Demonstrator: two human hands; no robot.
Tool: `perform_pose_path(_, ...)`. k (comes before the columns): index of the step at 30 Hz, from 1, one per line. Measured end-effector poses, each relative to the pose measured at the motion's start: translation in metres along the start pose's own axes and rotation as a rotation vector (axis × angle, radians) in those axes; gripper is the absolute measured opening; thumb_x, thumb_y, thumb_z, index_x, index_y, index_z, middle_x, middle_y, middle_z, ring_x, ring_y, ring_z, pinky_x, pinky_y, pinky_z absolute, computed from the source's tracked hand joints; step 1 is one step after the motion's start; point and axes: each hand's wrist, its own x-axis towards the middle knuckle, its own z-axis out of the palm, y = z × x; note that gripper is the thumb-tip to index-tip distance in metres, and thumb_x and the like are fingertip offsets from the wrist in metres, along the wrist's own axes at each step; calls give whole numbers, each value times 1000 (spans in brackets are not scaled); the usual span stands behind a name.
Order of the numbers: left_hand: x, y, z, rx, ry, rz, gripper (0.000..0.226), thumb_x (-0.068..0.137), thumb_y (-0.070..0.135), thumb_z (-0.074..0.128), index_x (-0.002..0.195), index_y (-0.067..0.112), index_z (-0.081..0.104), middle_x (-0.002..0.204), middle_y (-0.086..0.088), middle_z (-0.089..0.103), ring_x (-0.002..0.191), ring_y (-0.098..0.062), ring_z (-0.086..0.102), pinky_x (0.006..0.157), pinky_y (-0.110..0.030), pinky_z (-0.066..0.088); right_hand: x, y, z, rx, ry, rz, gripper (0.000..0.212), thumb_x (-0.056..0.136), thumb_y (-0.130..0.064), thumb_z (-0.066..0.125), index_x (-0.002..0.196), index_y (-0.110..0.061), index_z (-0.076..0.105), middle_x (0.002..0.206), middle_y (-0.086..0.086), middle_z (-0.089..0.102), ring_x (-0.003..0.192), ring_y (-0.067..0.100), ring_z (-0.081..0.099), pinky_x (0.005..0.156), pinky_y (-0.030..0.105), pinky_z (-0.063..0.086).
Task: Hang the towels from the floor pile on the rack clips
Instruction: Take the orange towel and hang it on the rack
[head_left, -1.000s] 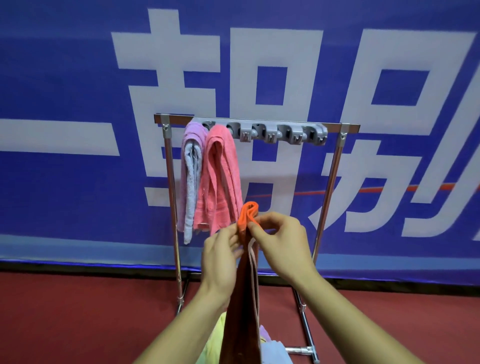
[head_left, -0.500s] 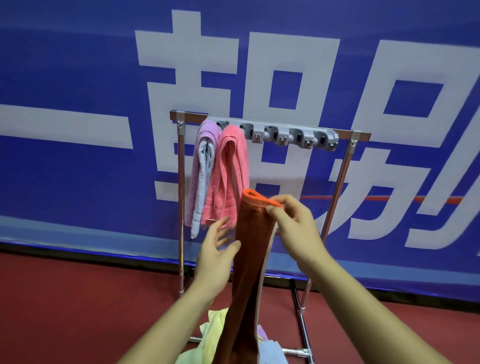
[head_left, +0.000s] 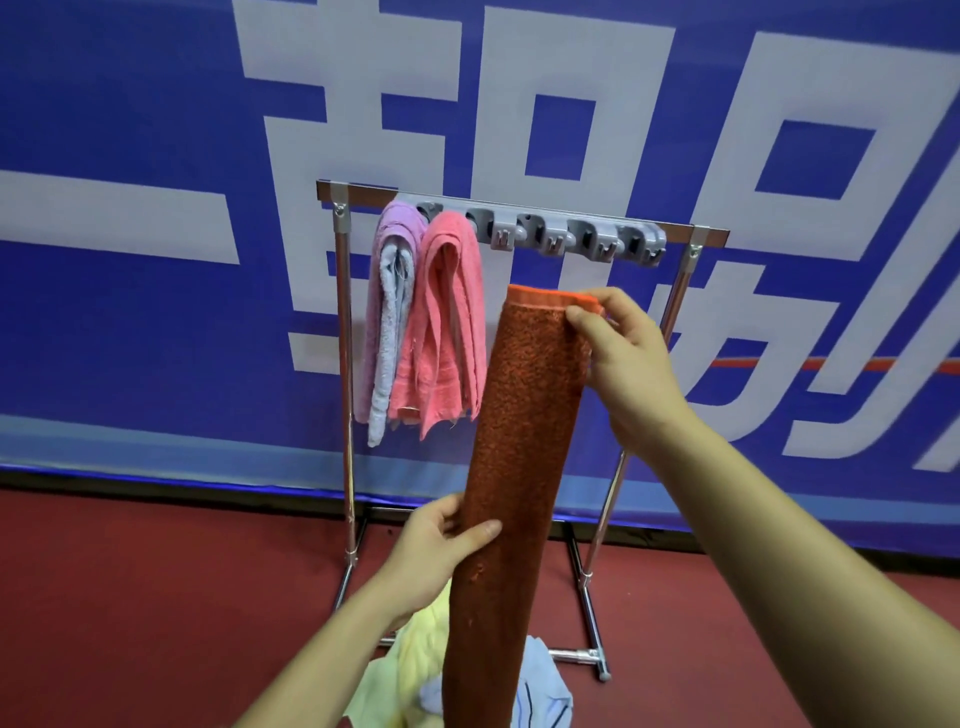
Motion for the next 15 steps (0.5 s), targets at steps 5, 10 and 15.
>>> perform_pose_path(5, 0, -10, -7, -8, -9, -32, 20, 94, -5, 60, 113, -4, 64, 100, -10, 77, 90, -13, 72, 79, -19, 55, 15, 15, -29, -100, 189, 86, 10, 98, -21, 57, 94, -21, 65, 89, -2, 66, 86, 16, 62, 80, 43, 53)
perform_pose_path(10, 18, 7, -18, 35, 17, 25, 15, 96, 0, 60, 110, -5, 64, 98, -13, 77, 89, -17, 71, 81, -22, 56, 8, 81, -68, -315, 196, 411, 11, 97, -20, 58, 94, -11, 65, 93, 18, 68, 77, 23, 61, 79, 46, 57)
perform_pose_path(15, 30, 23, -12, 225, -114, 26, 11, 98, 10, 63, 108, 8, 67, 100, -15, 77, 92, -22, 72, 89, -36, 56, -28, 136, -69, -622, -176, 702, 28, 92, -21, 62, 116, -8, 55, 109, 12, 63, 90, 23, 60, 79, 33, 49)
